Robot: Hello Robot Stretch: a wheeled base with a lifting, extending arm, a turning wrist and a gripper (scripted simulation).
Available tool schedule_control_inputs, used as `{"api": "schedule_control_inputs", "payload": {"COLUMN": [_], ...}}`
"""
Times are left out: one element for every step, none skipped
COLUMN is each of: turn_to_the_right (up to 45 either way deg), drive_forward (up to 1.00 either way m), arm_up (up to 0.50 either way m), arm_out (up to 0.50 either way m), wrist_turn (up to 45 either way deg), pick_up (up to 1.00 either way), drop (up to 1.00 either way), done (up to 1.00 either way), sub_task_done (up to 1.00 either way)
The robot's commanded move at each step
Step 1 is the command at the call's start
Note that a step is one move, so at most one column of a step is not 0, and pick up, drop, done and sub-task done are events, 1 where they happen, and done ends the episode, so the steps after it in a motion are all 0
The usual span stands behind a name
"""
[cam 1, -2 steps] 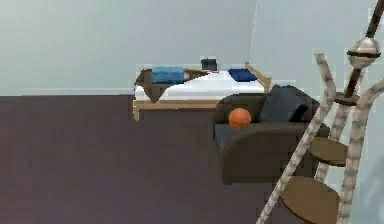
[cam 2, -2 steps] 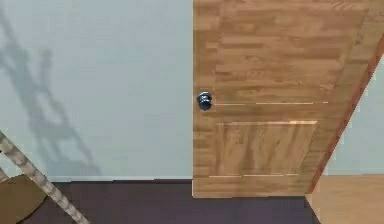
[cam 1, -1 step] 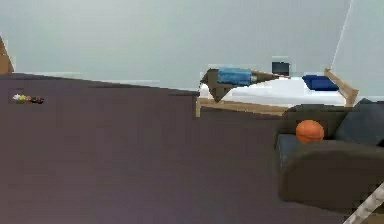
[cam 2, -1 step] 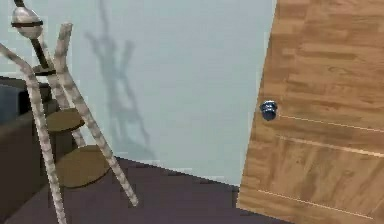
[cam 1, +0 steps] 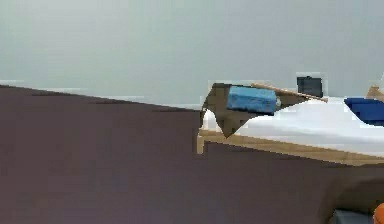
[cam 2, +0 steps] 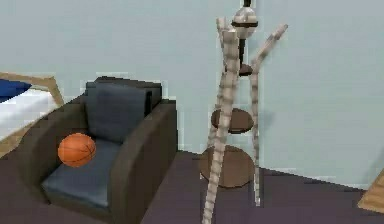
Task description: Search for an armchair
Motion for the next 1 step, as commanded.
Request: {"api": "schedule_control_inputs", "payload": {"turn_to_the_right": [45.0], "drive_forward": [0.0], "arm_up": [0.0], "arm_out": [0.0], "wrist_turn": [0.0], "pick_up": [0.0], "drop": [0.0], "done": [0.0], "sub_task_done": [0.0]}}
